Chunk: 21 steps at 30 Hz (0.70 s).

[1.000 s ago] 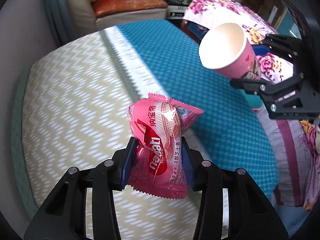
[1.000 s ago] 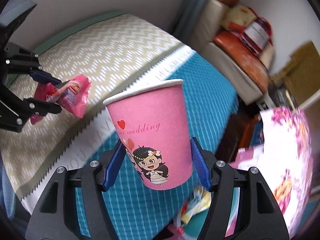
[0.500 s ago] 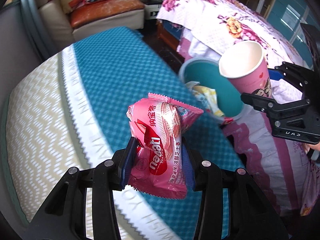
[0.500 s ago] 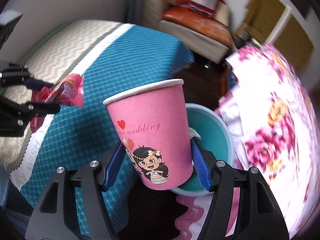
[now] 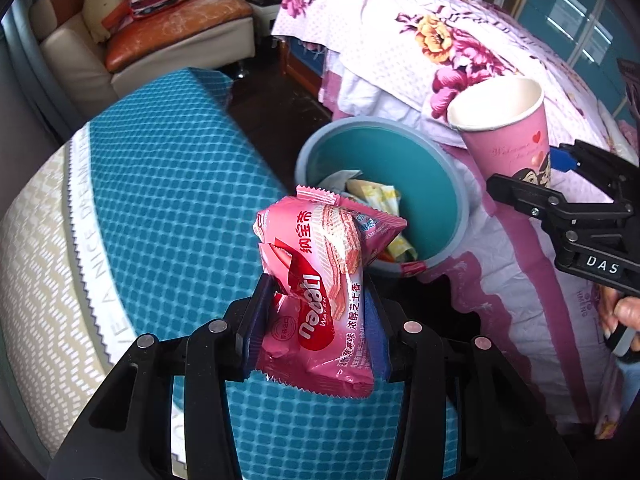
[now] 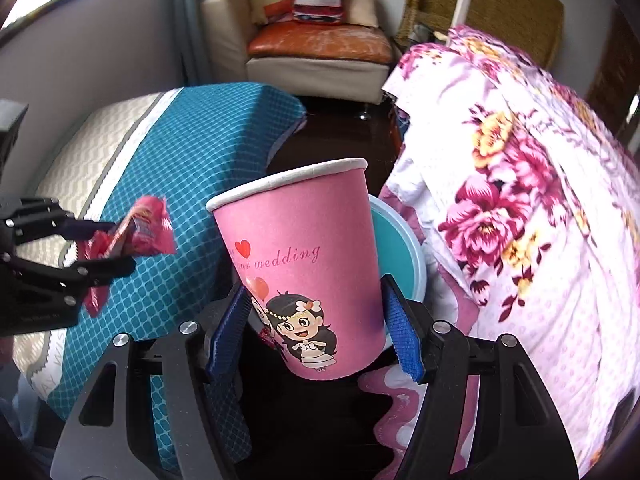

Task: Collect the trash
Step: 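Carry both items over the bin and release the wrapper from left tool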

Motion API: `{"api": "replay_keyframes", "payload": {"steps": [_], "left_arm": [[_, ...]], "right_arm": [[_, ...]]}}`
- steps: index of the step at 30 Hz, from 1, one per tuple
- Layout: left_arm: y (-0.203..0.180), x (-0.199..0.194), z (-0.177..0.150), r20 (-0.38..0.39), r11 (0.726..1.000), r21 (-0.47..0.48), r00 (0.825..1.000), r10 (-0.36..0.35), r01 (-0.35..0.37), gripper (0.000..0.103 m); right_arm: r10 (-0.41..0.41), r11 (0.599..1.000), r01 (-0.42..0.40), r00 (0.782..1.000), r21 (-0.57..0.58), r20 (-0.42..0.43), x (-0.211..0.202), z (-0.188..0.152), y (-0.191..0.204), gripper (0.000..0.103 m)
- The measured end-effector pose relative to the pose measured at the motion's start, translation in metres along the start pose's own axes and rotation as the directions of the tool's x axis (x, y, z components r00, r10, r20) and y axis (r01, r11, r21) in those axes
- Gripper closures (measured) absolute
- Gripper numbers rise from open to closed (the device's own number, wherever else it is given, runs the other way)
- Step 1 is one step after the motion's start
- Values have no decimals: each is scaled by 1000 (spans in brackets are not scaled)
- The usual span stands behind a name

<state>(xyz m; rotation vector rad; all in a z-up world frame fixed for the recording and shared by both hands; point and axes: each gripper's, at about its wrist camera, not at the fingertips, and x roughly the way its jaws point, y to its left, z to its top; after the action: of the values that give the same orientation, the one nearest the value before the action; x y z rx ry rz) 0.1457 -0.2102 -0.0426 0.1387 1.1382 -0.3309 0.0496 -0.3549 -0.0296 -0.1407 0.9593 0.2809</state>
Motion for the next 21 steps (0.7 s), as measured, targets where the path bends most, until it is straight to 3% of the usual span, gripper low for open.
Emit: {"api": "replay_keyframes", "payload": {"steps": [21], "left_arm": [[-31, 46, 51, -22, 998, 56, 1000, -13, 15, 59]], "right_arm": [[37, 974, -34, 999, 226, -11, 20, -7, -64, 41]]}}
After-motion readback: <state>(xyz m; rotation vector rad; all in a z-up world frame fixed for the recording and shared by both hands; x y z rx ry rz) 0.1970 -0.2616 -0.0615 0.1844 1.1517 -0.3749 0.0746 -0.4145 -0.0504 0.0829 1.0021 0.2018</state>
